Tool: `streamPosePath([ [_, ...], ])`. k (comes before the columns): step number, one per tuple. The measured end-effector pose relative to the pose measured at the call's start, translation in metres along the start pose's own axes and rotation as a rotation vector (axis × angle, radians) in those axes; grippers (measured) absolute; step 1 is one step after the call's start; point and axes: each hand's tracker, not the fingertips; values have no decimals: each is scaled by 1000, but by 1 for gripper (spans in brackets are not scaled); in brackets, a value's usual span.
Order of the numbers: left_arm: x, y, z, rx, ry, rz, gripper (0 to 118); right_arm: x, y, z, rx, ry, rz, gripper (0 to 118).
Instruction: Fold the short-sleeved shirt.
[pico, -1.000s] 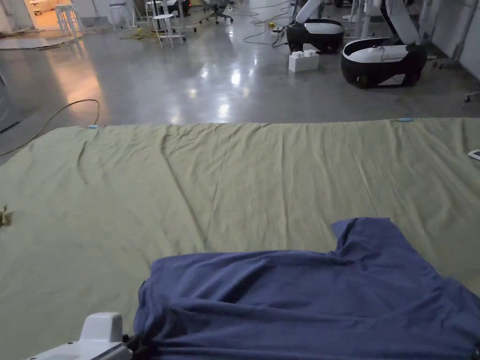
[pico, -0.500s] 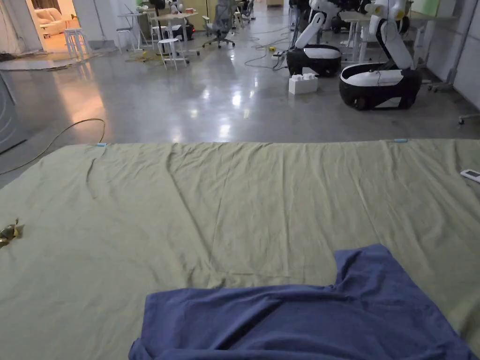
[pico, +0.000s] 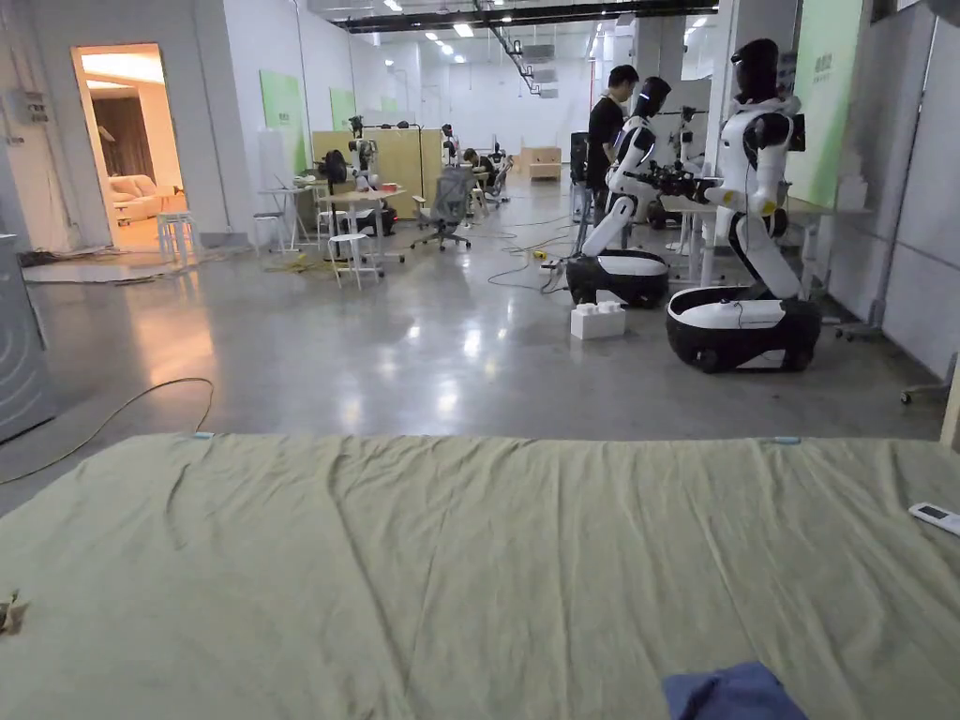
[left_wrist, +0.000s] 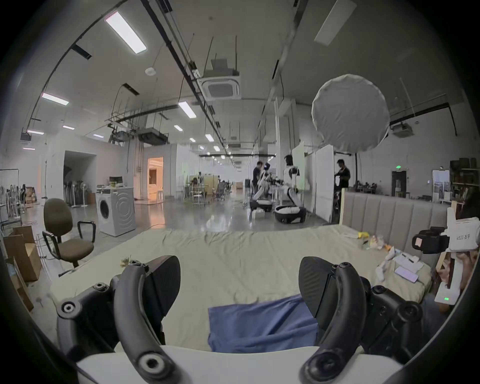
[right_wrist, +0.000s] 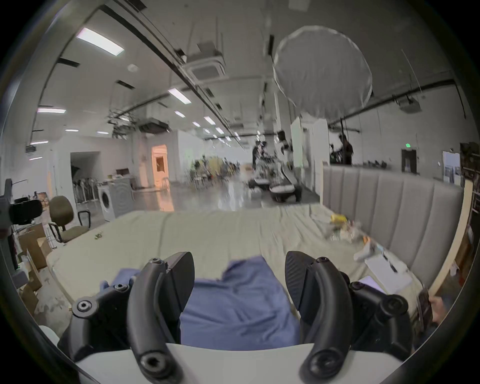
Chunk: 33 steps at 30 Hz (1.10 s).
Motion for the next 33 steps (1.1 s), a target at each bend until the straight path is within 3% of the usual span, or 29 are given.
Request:
streamPosePath([
  [2,5,3,5,15,-29,6,64,-12,14,8,73,45,66,74],
  [3,8,6,8,17,-28,-7,49,-15,15,10,51,56,41,71],
  [4,-2,-3,-2,16,-12,-25,33,-17,14,9,36,58,27,63],
  [6,8,5,4,13,13,-52,6,-27,18,15,109,91,85,38],
  [7,3,5,4,9,5,-43,3,-30,17,16,103,97,68,17],
  [8,10,2,10,-1,-6,-34,1,-33,14,14,102,97,63,9],
  [12,17,-6,13,-15,-32,-51,0,-42,8,9,49,105,45,5],
  [13,20,0,14,-18,-28,-65,0,-44,10,9,99,95,102,2],
  [19,21,1,6,-32,-52,-26,0,-38,5,-2,26,108,10,2],
  [24,21,-3,9,-124,-16,-33,0,-31,-4,-8,-5,109,-10,2],
  [28,-5,-23,-31,-255,16,65,0,-24,-19,-21,-80,115,-50,2],
  [30,-41,-67,-109,-299,59,78,0,-20,-31,-30,-151,115,-112,2],
  [31,-52,-87,-137,-354,63,73,2,-18,-34,-34,-151,116,-115,2],
  [32,-60,-105,-165,-429,45,86,12,-18,-38,-39,-183,121,-139,2],
  [33,-64,-122,-192,-501,49,105,30,-15,-43,-43,-199,125,-150,2],
])
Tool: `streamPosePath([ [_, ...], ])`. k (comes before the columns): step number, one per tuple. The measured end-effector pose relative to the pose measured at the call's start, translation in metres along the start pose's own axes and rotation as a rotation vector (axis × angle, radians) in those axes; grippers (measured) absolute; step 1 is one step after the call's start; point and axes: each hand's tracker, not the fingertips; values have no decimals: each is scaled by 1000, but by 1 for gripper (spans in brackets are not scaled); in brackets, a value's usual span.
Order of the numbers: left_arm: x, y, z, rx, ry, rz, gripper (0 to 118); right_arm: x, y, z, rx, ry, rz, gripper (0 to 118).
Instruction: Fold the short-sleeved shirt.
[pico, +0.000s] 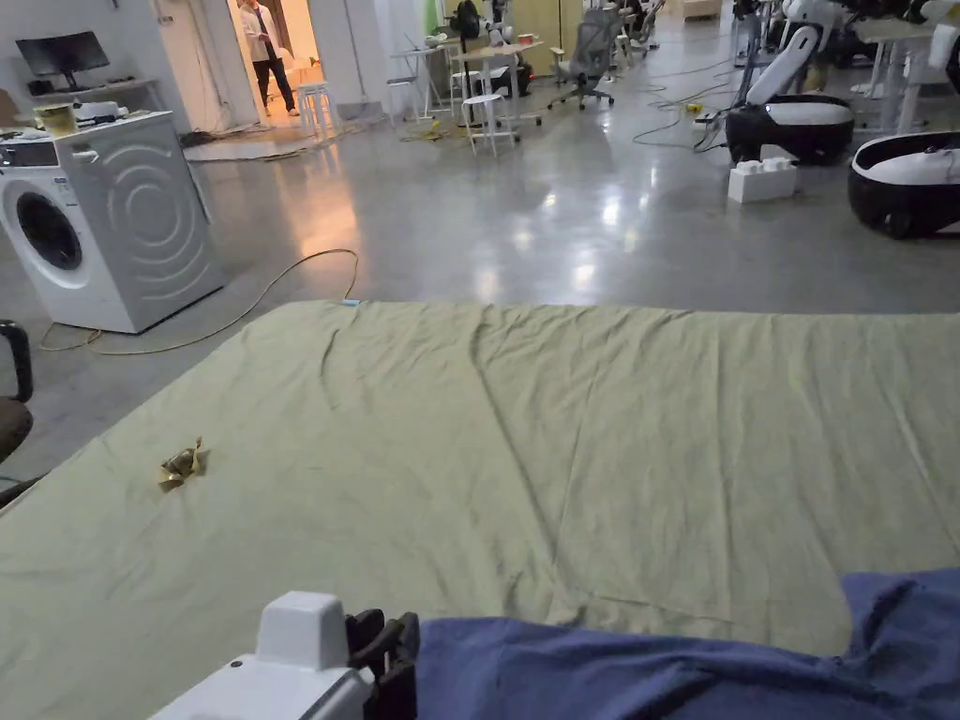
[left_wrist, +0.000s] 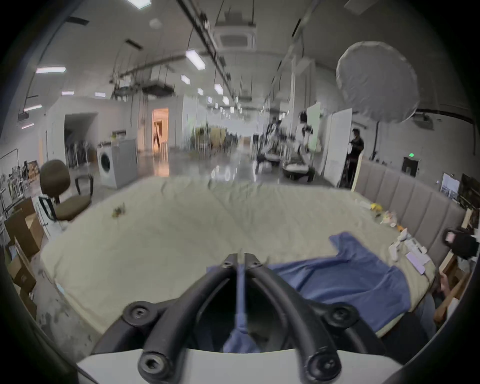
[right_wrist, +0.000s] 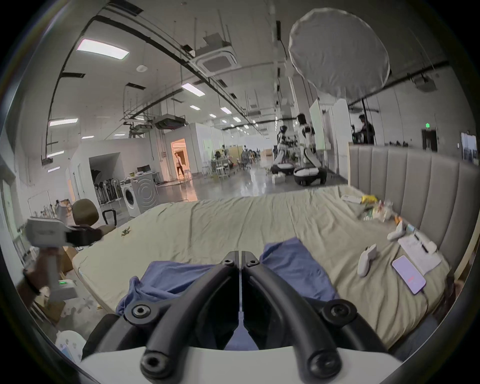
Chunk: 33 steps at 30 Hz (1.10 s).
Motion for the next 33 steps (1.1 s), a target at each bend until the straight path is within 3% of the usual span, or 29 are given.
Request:
streamPosePath([
  [1,-11,0,-29,-47,-10,40,64,3,-2,-3,-15,-1,-9,2],
  [2,-23,1,-64,-129,-30,72,81,7,-6,-7,-43,-1,-37,2],
  [3,-32,-1,-92,-236,-46,92,84,10,-8,-10,-60,1,-67,2],
  [6,-19,-2,-153,-312,4,34,83,26,-15,-17,-114,41,-191,2],
  [9,-14,-7,-190,-408,31,75,83,36,-19,-16,-133,17,-212,2],
  [12,-12,-14,-211,-429,25,105,75,45,-24,-12,-149,-22,-183,2],
  [14,-4,-21,-222,-488,33,79,58,51,-25,-14,-173,-33,-187,2],
  [17,4,-14,-223,-502,131,65,46,56,-26,-18,-193,-47,-201,2],
  [18,8,-12,-222,-492,114,44,35,58,-26,-21,-197,-43,-218,2],
  [19,14,-13,-224,-490,86,-13,6,61,-25,-24,-203,-33,-241,2],
  [21,23,-16,-227,-524,126,-51,5,66,-17,-41,-215,-35,-243,2],
  [24,24,-20,-238,-546,142,-50,5,78,5,-83,-260,-48,-161,3],
  [25,24,-21,-239,-563,130,-53,5,85,10,-102,-277,-47,-149,8],
  [26,23,-21,-241,-571,123,-61,5,95,16,-126,-294,-57,-139,25],
  [28,19,-16,-242,-571,114,-53,5,114,23,-183,-425,-103,-74,86],
  [29,18,-17,-242,-571,108,-57,5,120,25,-203,-461,-133,-20,91],
  [31,17,-16,-242,-570,101,-55,5,133,22,-252,-509,-186,132,84],
  [33,17,-15,-241,-574,95,-56,5,151,6,-304,-651,-239,228,85],
])
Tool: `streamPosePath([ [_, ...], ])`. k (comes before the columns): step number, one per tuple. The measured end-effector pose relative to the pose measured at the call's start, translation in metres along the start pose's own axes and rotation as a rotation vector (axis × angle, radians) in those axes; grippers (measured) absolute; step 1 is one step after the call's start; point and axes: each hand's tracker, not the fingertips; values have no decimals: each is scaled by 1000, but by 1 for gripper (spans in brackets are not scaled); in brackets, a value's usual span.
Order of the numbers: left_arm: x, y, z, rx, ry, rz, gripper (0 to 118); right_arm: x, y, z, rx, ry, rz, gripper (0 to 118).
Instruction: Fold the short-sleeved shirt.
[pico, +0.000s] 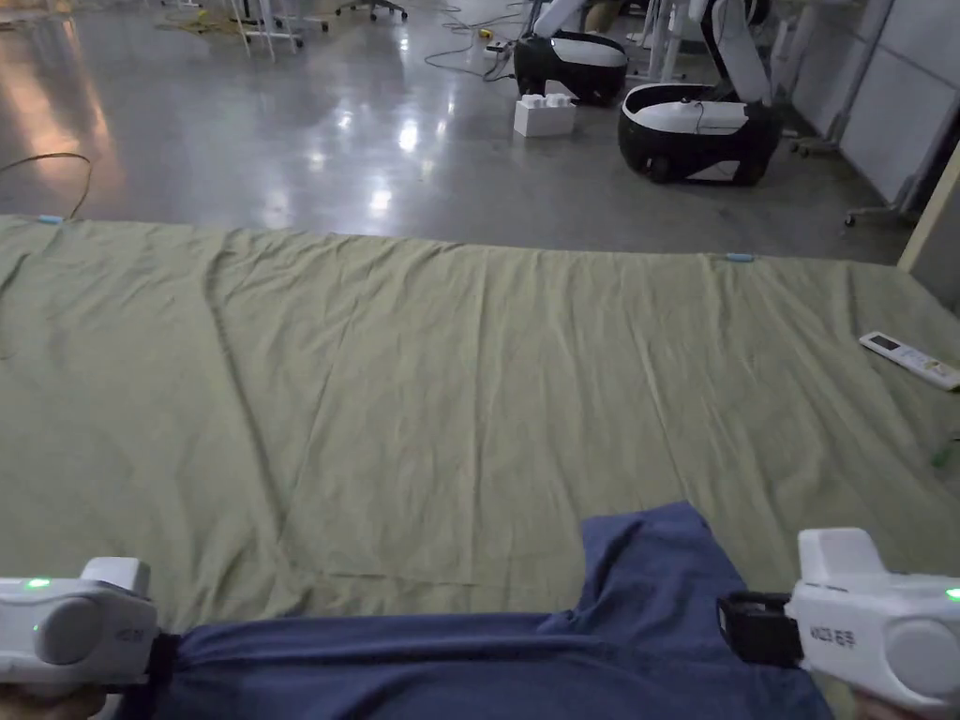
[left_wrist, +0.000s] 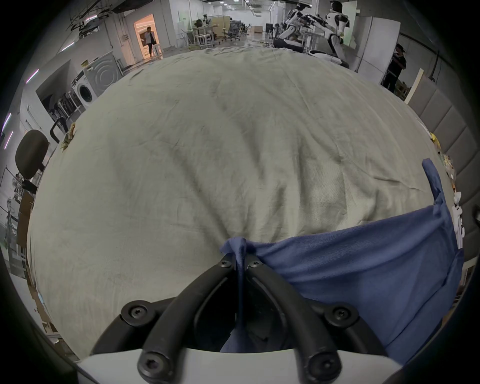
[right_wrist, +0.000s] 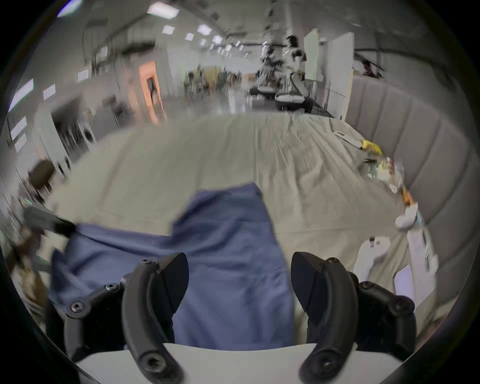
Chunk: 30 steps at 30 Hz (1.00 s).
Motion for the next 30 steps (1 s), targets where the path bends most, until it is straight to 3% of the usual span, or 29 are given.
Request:
streamPosePath([
  [2,-1,2,1,-6,-3,-9,5,11,3,-50,-148,-38,34,83],
  [4,3,1,7,-13,-9,-7,5,16,-3,-78,-208,-70,17,70],
  [5,3,0,8,-17,-11,-6,5,19,-10,-85,-227,-46,-17,66],
  [6,4,-1,9,-11,-13,-13,5,17,-16,-77,-189,32,-103,66],
  [7,4,-1,10,-6,-13,-20,5,18,-17,-71,-154,1,-138,59],
  [9,4,1,8,1,-8,-47,5,18,-20,-63,-136,53,-136,49],
  [11,2,-2,8,8,-4,-68,5,16,-23,-48,-134,96,-180,9],
  [12,6,-6,21,32,-21,-60,5,16,-25,-38,-114,113,-191,2],
  [14,14,-18,51,110,-92,4,5,18,-29,-10,-52,134,-158,2],
  [16,-20,-30,84,188,-160,6,5,15,-42,37,60,135,-87,2],
  [19,-31,-62,134,286,-193,-13,5,21,-79,102,158,136,-137,2],
  [24,-39,-161,189,263,-240,-42,5,9,-163,184,184,107,-166,2],
  [30,-43,-218,168,170,-239,-7,5,-13,-229,184,96,101,-218,2],
])
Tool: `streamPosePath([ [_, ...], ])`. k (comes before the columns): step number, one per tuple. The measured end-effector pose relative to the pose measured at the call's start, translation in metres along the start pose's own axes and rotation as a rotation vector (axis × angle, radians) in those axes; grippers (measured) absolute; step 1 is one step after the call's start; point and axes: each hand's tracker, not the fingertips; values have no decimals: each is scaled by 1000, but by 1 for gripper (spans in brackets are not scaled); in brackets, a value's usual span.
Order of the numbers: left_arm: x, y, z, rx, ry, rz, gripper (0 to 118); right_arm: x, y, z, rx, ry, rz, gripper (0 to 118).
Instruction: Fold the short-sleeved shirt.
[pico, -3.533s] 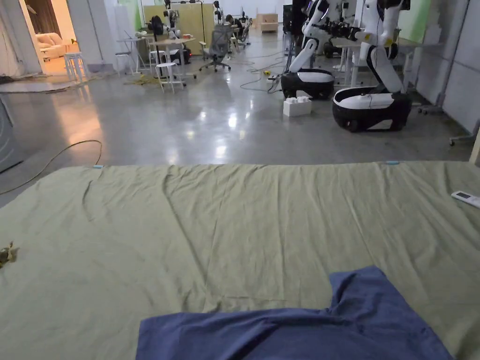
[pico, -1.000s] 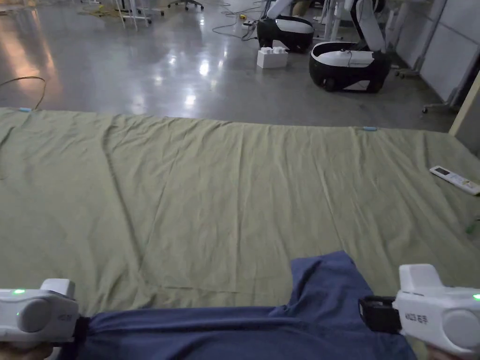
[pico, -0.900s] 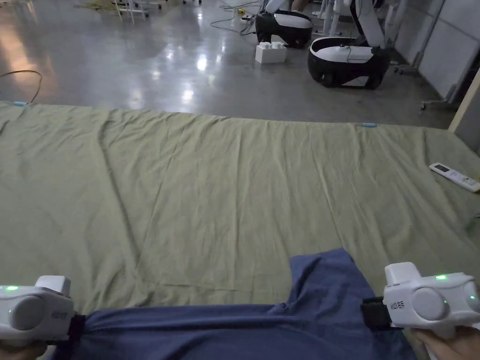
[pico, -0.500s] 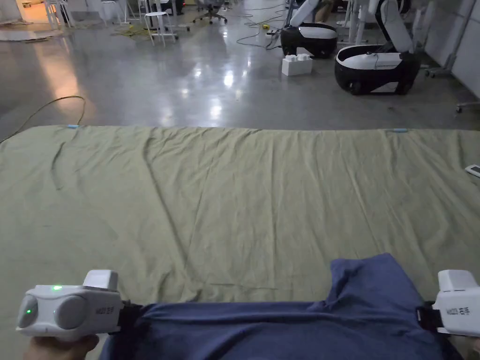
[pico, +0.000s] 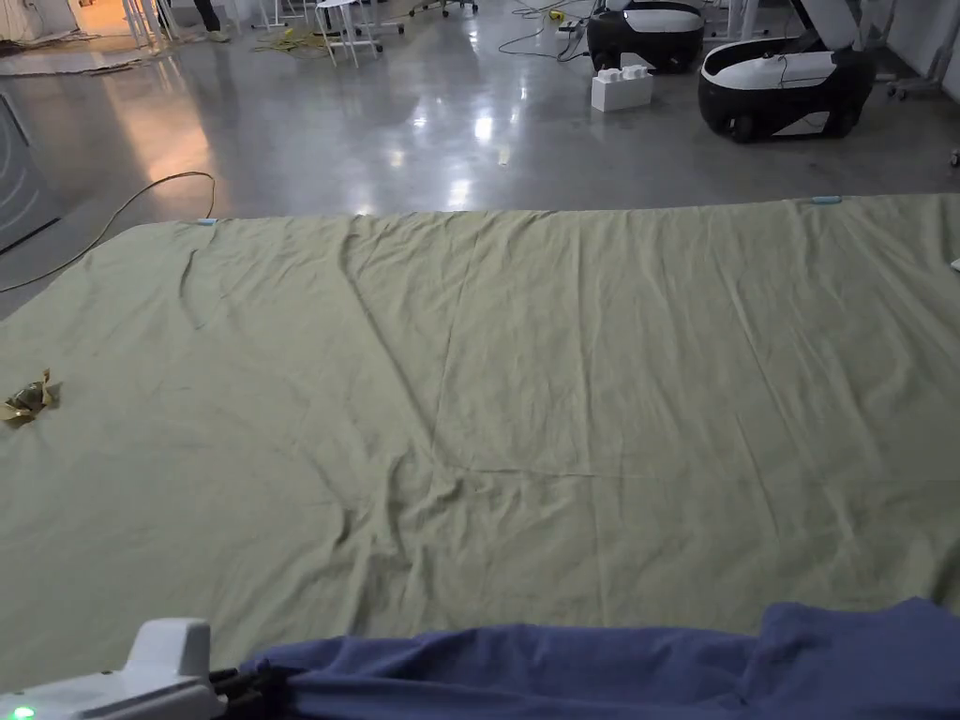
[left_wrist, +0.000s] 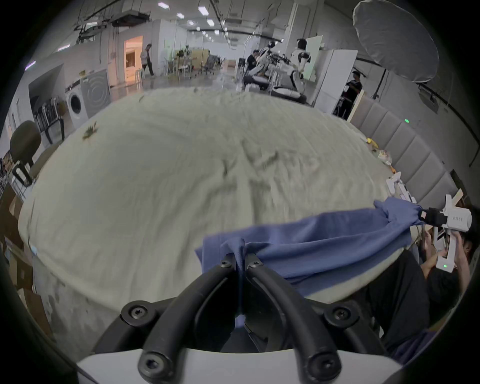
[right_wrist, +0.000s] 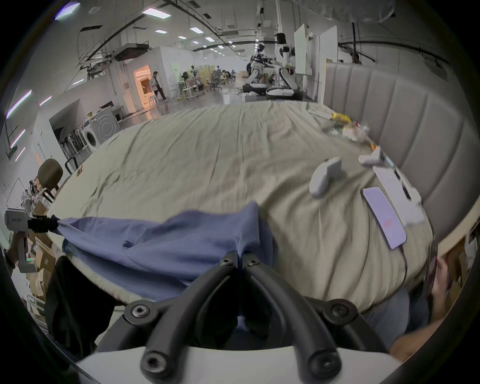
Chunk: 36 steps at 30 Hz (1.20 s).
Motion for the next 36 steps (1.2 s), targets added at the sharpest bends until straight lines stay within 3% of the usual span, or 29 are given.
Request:
streamPosePath([
  [6,-9,-16,-20,-32,31,5,6,-8,-23,-21,-46,-33,22,3],
  [7,-5,-16,-20,13,31,26,12,-6,-23,-24,-60,-32,24,7],
  [8,-3,-17,-19,34,46,38,28,-2,-24,-26,-59,-33,24,19],
  [10,-16,-13,-10,89,73,48,82,-1,-23,-22,-50,-44,38,63],
  [11,-14,-13,2,111,79,58,93,0,-20,-16,-27,-58,46,70],
  [14,-11,-6,50,294,47,55,92,12,-13,3,74,-93,40,69],
  [19,33,8,141,597,145,-102,92,-19,16,78,420,49,-32,72],
  [24,87,23,205,893,64,-130,92,-71,42,124,651,101,42,74],
  [29,127,24,227,956,107,-195,90,-100,49,144,760,158,120,74],
  [31,138,19,230,963,135,-269,78,-105,49,148,787,185,143,67],
  [33,143,16,231,940,110,-286,58,-113,48,152,759,197,124,50],
  [35,141,17,233,907,18,-256,43,-116,51,152,677,226,63,41],
  [36,140,16,234,925,11,-235,43,-117,49,149,606,256,-10,41],
])
